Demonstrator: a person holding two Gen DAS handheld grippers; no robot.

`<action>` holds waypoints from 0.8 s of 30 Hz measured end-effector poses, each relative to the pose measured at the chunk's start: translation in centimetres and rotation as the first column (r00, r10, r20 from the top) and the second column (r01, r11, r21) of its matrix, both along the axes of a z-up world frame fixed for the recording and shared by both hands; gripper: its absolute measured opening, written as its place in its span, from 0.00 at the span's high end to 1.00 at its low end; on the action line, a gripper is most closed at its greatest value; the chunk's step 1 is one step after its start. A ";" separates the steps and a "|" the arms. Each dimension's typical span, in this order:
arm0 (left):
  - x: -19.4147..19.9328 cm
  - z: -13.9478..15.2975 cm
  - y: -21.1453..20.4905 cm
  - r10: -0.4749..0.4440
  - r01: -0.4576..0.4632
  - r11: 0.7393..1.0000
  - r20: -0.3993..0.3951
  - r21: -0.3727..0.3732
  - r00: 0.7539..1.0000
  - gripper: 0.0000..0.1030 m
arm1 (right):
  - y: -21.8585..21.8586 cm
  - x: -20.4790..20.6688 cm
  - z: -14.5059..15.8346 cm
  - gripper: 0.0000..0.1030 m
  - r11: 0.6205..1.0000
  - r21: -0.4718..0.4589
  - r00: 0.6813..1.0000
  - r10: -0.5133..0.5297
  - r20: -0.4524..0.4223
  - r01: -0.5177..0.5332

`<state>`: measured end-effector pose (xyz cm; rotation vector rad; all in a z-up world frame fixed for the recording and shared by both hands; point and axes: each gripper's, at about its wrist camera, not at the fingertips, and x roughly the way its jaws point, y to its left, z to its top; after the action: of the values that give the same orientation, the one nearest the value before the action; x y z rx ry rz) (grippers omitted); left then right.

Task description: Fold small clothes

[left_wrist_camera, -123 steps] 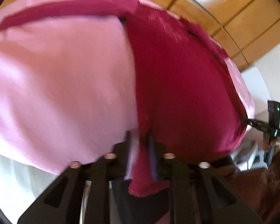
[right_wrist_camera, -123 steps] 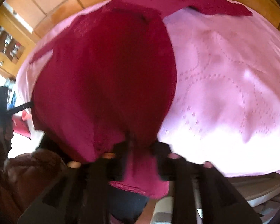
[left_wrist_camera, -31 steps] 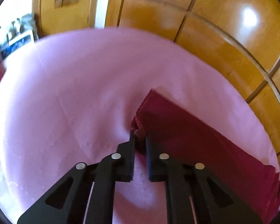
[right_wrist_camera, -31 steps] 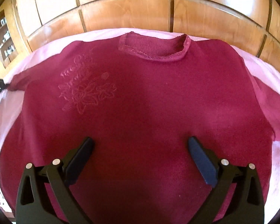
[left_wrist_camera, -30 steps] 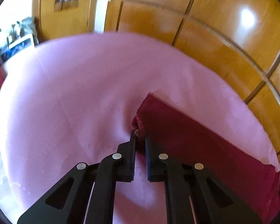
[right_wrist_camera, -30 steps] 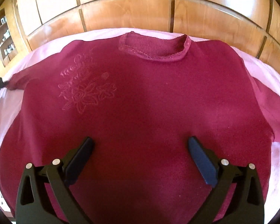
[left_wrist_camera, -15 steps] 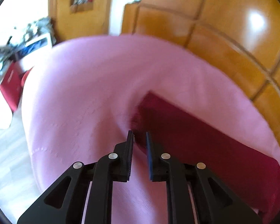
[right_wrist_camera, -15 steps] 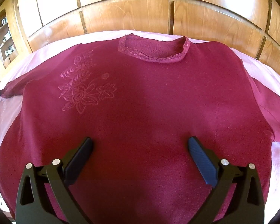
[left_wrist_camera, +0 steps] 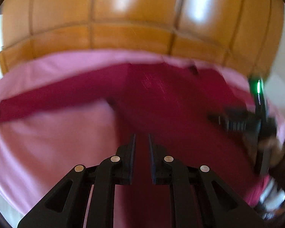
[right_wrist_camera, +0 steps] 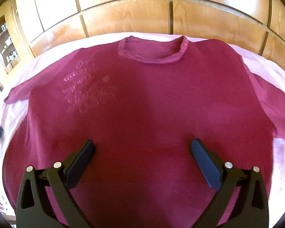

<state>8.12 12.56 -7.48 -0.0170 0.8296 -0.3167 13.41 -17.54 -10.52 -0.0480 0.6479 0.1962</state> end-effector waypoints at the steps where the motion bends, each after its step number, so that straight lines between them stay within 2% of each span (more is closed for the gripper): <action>1: -0.4 -1.3 -0.2 0.005 -0.005 1.000 -0.046 0.019 0.999 0.89 | -0.1 -0.4 0.0 0.02 1.000 -0.011 1.000 0.006 0.000 -0.006; 3: -1.1 -2.8 0.0 0.036 -0.033 0.999 -0.083 0.041 0.996 0.89 | -1.3 -2.0 -0.3 0.02 1.000 -0.018 1.000 0.006 -0.001 -0.006; 4: -1.8 -3.2 0.7 0.051 -0.050 0.999 -0.083 0.020 0.995 0.89 | -2.5 -2.9 -0.5 0.02 1.000 -0.014 1.000 -0.006 -0.007 0.006; 6: -2.7 -3.1 1.4 0.060 -0.060 0.998 -0.088 0.004 0.994 0.89 | -4.6 -4.3 -1.0 0.02 0.999 -0.020 0.999 -0.029 -0.016 0.029; 8: -3.3 -3.1 1.8 0.062 -0.062 0.998 -0.096 0.000 0.993 0.89 | -7.4 -6.3 -1.6 0.02 0.999 0.016 0.999 -0.043 -0.031 0.044; 10: -3.6 -2.7 1.8 0.069 -0.070 0.998 -0.104 -0.004 0.992 0.89 | -9.3 -8.6 -2.0 0.02 0.999 0.047 0.999 -0.004 -0.047 0.006; 13: -3.9 -1.6 1.5 0.085 -0.085 0.996 -0.084 0.009 0.993 0.89 | -10.3 -11.4 -2.5 0.02 0.999 -0.037 0.997 -0.002 -0.074 -0.001; 15: -2.6 -0.8 0.4 0.093 -0.093 0.996 -0.042 0.016 0.995 0.89 | -12.1 -12.4 -2.8 0.02 1.000 0.030 0.993 0.002 -0.119 0.001; 17: -2.2 0.2 -0.3 0.082 -0.082 0.997 -0.013 -0.001 0.997 0.89 | -14.9 -13.4 -2.2 0.02 0.991 0.114 0.993 -0.063 -0.103 0.074; 19: -1.3 0.6 -1.2 0.073 -0.073 0.997 -0.003 -0.023 0.997 0.89 | -18.0 -13.7 -1.4 0.03 0.962 0.224 0.987 -0.142 -0.080 0.157; 20: -0.9 0.6 -1.9 0.066 -0.066 0.997 -0.004 -0.027 0.998 0.89 | -20.1 -13.6 -1.0 0.05 0.930 0.300 0.977 -0.200 -0.075 0.213; 21: -0.5 0.5 -2.5 0.058 -0.058 0.998 -0.006 -0.029 0.998 0.89 | -22.3 -13.4 -0.7 0.15 0.889 0.370 0.963 -0.260 -0.073 0.268; 22: -0.2 0.5 -3.0 0.053 -0.053 0.998 -0.007 -0.033 0.999 0.89 | -23.8 -13.2 -0.5 0.28 0.859 0.415 0.952 -0.296 -0.075 0.300; 23: 0.2 0.3 -3.8 0.040 -0.040 0.998 -0.013 -0.039 0.999 0.89 | -26.1 -12.7 -0.5 0.34 0.808 0.477 0.933 -0.349 -0.085 0.346; 24: 0.4 0.0 -4.3 0.028 -0.029 0.999 -0.020 -0.040 0.999 0.89 | -27.9 -12.3 -0.5 0.43 0.770 0.512 0.916 -0.389 -0.097 0.381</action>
<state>8.50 8.25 -7.44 -0.0698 0.8411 -0.3065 1.15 -45.40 -11.06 0.6121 0.5572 -0.0337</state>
